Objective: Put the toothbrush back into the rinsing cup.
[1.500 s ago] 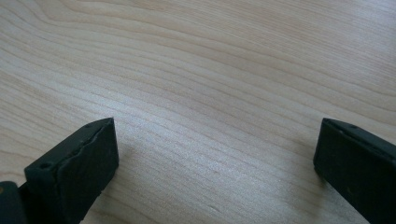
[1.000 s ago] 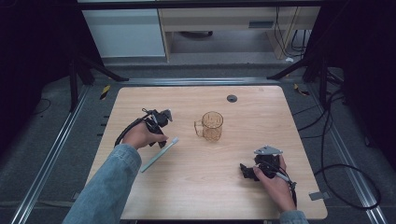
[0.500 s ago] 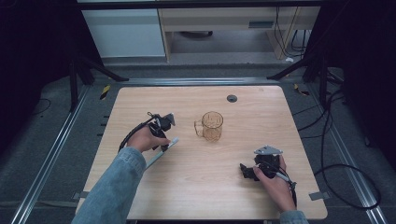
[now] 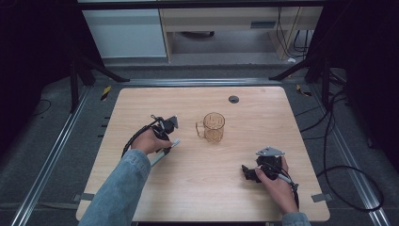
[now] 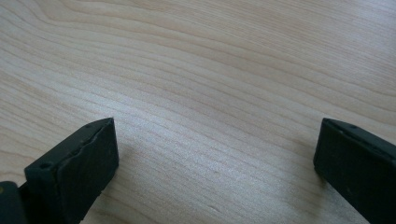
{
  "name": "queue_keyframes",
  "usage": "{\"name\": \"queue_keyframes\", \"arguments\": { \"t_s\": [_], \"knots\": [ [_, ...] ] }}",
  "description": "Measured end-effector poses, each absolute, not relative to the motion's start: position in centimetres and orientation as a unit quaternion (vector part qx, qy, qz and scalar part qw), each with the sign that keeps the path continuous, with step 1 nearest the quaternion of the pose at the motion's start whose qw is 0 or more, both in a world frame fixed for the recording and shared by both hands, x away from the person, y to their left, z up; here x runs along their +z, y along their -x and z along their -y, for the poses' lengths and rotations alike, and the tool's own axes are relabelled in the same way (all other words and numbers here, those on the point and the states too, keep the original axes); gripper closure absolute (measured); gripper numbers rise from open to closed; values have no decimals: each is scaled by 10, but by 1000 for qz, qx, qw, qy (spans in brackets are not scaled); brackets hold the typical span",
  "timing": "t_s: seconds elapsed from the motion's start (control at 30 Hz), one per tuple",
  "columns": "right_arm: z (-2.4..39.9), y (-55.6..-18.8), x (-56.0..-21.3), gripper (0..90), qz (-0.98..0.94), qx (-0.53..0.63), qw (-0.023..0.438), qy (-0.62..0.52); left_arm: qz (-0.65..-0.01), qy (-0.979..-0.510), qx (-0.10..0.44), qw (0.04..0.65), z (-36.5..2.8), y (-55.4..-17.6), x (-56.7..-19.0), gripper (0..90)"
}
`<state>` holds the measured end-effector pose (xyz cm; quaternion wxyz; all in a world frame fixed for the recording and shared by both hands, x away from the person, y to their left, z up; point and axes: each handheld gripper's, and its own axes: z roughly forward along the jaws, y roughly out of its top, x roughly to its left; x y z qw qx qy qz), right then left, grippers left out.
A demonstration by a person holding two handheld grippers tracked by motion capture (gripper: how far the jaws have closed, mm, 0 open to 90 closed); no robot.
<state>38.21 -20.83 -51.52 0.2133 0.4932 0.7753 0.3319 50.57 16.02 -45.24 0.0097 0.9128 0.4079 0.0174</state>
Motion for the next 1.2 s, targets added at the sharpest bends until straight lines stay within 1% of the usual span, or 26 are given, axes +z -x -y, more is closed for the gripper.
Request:
{"name": "queue_keyframes", "arguments": {
  "t_s": [0.4, 0.5, 1.2],
  "knots": [
    [208, -382, -515, 4, -775, 332, 213, -493, -412, -911, 13, 1, -161, -505, -455, 563],
    [208, -382, -515, 3, -775, 332, 213, -493, -409, -913, 14, -7, -161, -505, -457, 568],
    [208, -382, -515, 4, -775, 332, 213, -493, -404, -914, 6, -14, -158, -508, -462, 607]
  ]
}}
